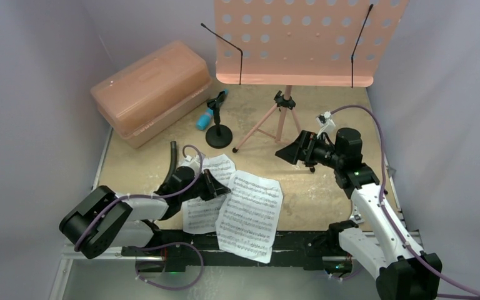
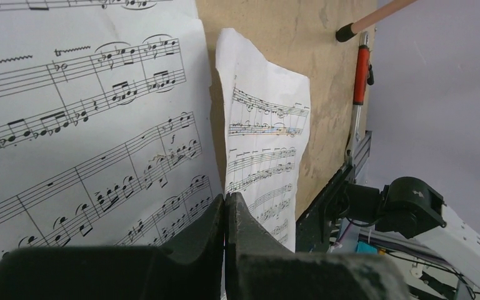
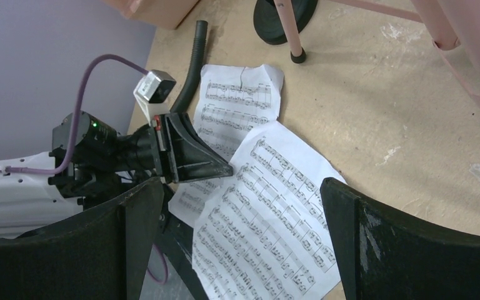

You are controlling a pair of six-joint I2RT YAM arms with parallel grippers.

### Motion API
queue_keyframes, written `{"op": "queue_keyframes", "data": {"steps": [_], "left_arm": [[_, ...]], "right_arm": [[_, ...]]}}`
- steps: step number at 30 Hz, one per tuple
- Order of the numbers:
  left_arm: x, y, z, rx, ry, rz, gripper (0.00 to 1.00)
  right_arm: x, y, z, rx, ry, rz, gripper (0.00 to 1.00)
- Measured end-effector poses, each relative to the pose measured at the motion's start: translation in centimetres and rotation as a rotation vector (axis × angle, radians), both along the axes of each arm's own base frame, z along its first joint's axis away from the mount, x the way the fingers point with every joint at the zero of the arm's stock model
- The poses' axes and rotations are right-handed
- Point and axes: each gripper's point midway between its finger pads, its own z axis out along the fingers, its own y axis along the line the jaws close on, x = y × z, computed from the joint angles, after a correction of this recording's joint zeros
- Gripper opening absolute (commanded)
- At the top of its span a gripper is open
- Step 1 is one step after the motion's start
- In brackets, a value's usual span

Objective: Set up the instrument practice props

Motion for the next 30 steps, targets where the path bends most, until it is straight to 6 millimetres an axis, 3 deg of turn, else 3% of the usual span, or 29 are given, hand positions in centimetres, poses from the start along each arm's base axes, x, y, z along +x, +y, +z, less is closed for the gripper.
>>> {"op": "queue_keyframes", "data": {"steps": [7, 11, 15, 19, 21, 23, 25, 30], "left_arm": [[1.1, 0.5, 2.6, 0.0, -0.082, 0.048, 0.0], [2.0, 1.8, 4.7, 0.015, -0.144, 0.13, 0.0], [2.5, 3.3, 5.5, 0.039, -0.17, 0.212, 0.02], [2.5, 4.3, 5.0, 0.06, -0.157, 0.259, 0.2], [2.2, 4.6, 4.0, 0.073, -0.132, 0.268, 0.35], [1.9, 4.8, 2.8, 0.089, -0.105, 0.271, 0.43], [1.5, 5.0, 1.6, 0.108, -0.069, 0.268, 0.5], [1.2, 4.6, 0.3, 0.116, -0.025, 0.249, 0.56]], "right_arm": [[-0.2, 0.1, -1.2, 0.008, 0.029, 0.001, 0.98], [-0.1, 0.2, -1.2, 0.018, 0.021, -0.001, 0.98], [0.0, 0.3, -2.7, 0.024, 0.06, -0.003, 0.98], [-0.3, 0.5, -4.8, 0.02, 0.131, 0.004, 0.98], [-0.4, 0.7, -6.0, 0.014, 0.175, 0.011, 0.98], [-0.4, 0.7, -7.1, 0.003, 0.219, 0.013, 0.98], [-0.4, 0.8, -8.6, -0.012, 0.271, 0.017, 0.98], [-1.5, 0.9, -11.7, -0.041, 0.363, 0.029, 0.97]]}}
